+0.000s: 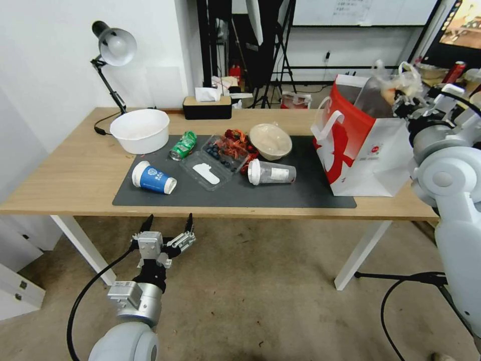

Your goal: Pick up the trash from the table and place it into the takeout bag.

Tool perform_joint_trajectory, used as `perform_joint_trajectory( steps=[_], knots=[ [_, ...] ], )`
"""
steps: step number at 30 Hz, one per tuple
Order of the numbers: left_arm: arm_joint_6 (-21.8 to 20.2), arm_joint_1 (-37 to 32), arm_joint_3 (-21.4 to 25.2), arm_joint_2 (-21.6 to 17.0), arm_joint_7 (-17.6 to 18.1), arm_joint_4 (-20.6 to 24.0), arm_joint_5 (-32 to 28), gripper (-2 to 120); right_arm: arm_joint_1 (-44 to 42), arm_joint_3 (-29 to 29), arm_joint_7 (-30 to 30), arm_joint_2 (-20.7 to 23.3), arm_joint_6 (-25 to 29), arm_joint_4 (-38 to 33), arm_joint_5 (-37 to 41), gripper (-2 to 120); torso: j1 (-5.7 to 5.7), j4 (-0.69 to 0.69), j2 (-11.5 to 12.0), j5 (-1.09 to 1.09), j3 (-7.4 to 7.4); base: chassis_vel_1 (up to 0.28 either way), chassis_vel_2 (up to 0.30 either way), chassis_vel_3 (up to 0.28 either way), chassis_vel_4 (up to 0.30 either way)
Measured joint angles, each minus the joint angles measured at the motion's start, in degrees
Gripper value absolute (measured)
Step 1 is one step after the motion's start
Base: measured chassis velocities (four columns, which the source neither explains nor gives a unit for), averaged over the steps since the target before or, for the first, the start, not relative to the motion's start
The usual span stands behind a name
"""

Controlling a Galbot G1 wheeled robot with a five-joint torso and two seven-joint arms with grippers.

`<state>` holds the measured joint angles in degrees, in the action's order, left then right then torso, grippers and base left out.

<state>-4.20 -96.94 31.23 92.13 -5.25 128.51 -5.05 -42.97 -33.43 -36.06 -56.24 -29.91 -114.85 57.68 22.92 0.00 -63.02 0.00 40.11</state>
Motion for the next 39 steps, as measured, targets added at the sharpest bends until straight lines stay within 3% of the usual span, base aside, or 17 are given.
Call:
perform_joint_trajectory(
  steps=[6,8,10,13,18,20,22,26,30,35,39],
  knots=[
    [0.09,0.02,-0.03,0.00,-0.10,0.00,0.03,100,-0.16,-0.44,-0.34,0.25,-0.47,-0.45,0.34,62,0.00,0.00,0.00,0.00,-0.01,0.000,0.000,0.000,0.000],
    [0.10,0.03,-0.03,-0.01,-0.12,0.00,0.03,100,-0.35,-0.73,0.76,0.33,1.52,-0.98,1.69,74,0.00,0.00,-0.01,0.00,-0.01,0.000,0.000,0.000,0.000],
    [0.10,0.05,-0.03,-0.02,-0.12,0.00,0.03,100,-0.54,-0.89,1.85,0.35,2.88,-1.29,2.43,78,0.00,0.00,-0.01,0.00,-0.01,0.000,0.000,0.000,0.000],
    [0.10,0.09,-0.02,-0.03,-0.13,-0.06,0.03,100,-2.42,-1.24,7.66,0.35,8.65,-2.59,3.23,92,0.00,0.00,-0.01,-0.01,-0.01,0.000,0.000,0.000,0.000],
    [0.15,0.14,0.02,-0.08,-0.13,-0.11,-0.01,100,-6.28,-1.49,14.52,0.33,12.75,-5.30,2.75,100,0.00,0.00,-0.01,-0.02,-0.01,0.000,0.000,0.000,0.000],
    [0.21,0.22,0.09,-0.11,-0.13,-0.12,-0.10,100,-9.81,-1.19,19.81,-0.03,14.94,-7.71,0.66,100,0.00,0.00,-0.01,-0.01,-0.01,0.000,0.000,0.000,0.000],
    [0.29,0.27,0.26,-0.20,-0.11,-0.12,-0.25,100,-14.34,-0.16,24.52,-0.93,16.15,-11.05,-4.03,100,0.00,0.00,-0.01,0.00,-0.01,0.000,0.000,0.000,0.000],
    [0.32,0.39,0.34,-0.33,-0.07,-0.12,-0.41,100,-19.25,0.69,28.13,-1.97,17.62,-13.77,-11.56,100,0.00,0.01,-0.01,-0.02,-0.01,0.000,0.000,0.000,0.000],
    [0.56,0.45,0.43,-0.55,0.02,-0.40,-0.61,100,-29.94,1.41,33.06,-4.47,22.25,-15.88,-26.36,100,0.00,0.00,-0.01,0.00,-0.01,0.000,0.000,0.000,0.000],
    [0.91,0.40,0.46,-0.93,0.05,-0.47,-0.71,100,-37.22,2.25,32.88,-6.53,24.87,-17.17,-32.91,100,-0.01,-0.01,-0.01,-0.01,-0.01,0.000,0.000,0.000,0.000],
    [1.04,0.41,0.50,-1.17,0.06,-0.50,-1.03,100,-44.81,3.70,29.00,-9.42,30.04,-16.08,-41.83,100,-0.01,0.00,-0.01,-0.01,-0.01,0.000,0.000,0.000,0.000]
  ],
)
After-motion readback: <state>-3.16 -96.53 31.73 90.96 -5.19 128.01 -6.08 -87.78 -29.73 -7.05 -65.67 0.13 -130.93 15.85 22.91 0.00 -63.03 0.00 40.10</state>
